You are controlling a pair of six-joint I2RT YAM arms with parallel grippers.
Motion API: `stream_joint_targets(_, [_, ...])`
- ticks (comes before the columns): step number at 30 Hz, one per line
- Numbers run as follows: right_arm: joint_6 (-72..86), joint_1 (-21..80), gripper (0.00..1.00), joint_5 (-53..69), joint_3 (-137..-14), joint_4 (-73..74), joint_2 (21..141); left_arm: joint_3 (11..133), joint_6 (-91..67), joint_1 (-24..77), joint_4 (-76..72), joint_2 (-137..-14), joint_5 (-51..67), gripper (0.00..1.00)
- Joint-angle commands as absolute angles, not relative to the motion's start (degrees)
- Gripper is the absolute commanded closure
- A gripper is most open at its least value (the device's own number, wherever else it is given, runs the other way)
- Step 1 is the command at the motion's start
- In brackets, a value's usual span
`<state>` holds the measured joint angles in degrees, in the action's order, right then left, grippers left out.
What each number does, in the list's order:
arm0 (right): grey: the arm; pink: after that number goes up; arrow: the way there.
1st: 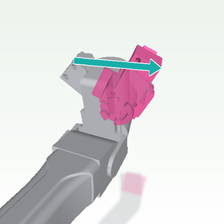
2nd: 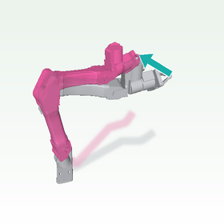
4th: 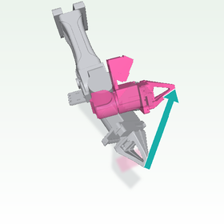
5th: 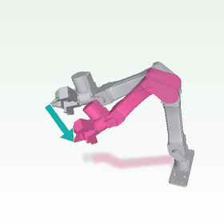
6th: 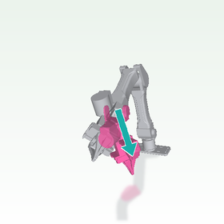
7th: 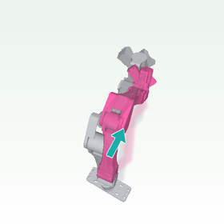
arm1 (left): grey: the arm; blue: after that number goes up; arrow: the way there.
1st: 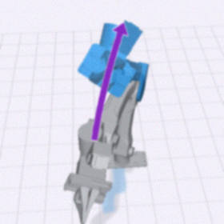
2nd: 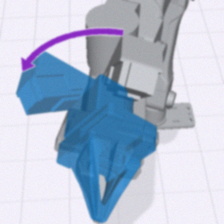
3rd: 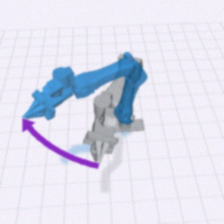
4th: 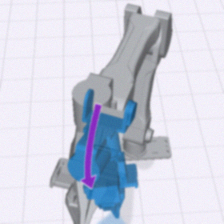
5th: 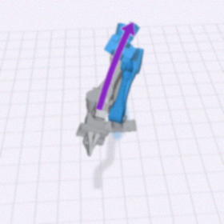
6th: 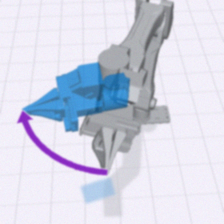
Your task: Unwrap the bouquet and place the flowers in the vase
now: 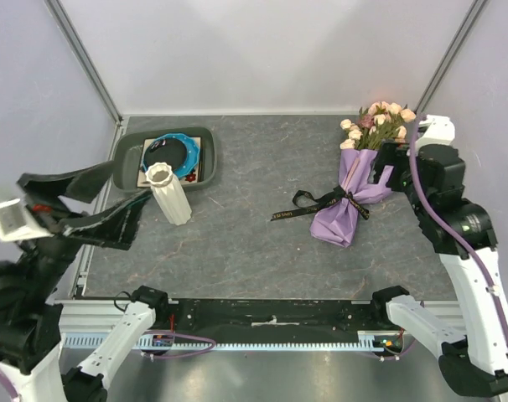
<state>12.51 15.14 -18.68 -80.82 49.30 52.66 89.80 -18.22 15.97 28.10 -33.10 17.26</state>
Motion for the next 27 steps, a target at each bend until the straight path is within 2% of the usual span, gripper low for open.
stream_joint_targets(1, [16.7, 14.9, 0.02, -12.1, -72.5, 45.4, 55.3, 85.2, -20.7, 16.1, 30.8, -38.0, 29.2, 0.00])
stream_joint_targets(4, [19.1, 14.9, 0.02, -6.6, -64.5, 42.0, 57.8, 77.5, -23.4, 16.2, 24.8, -41.0, 39.3, 0.22])
stream_joint_targets(7, [21.3, 15.0, 0.02, -4.0, -58.5, 38.2, 59.6, 72.3, -24.9, 16.1, 22.8, -47.2, 48.9, 0.23])
stream_joint_targets(9, [21.9, 15.0, 0.02, -4.3, -55.6, 35.2, 59.7, 69.4, -25.2, 16.4, 22.6, -50.0, 50.4, 0.22])
stream_joint_targets(13, [23.8, 14.9, 0.02, -6.6, -49.7, 31.9, 61.3, 61.6, -27.8, 20.9, 15.2, -55.0, 45.5, 0.17])
stream_joint_targets(18, [26.8, 13.5, 0.02, -6.4, -45.6, 27.3, 63.0, 55.6, -28.9, 32.5, 7.5, -62.5, 35.9, 0.19])
stream_joint_targets(22, [29.6, 8.2, 0.03, -4.2, -42.0, 22.1, 63.2, 58.6, -26.1, 40.2, 5.0, -73.3, 25.3, 0.28])
stream_joint_targets(27, [32.1, 1.4, 0.11, 1.3, -41.3, 15.1, 66.6, 64.3, -24.4, 44.1, 0.2, -88.1, 21.6, 0.28])
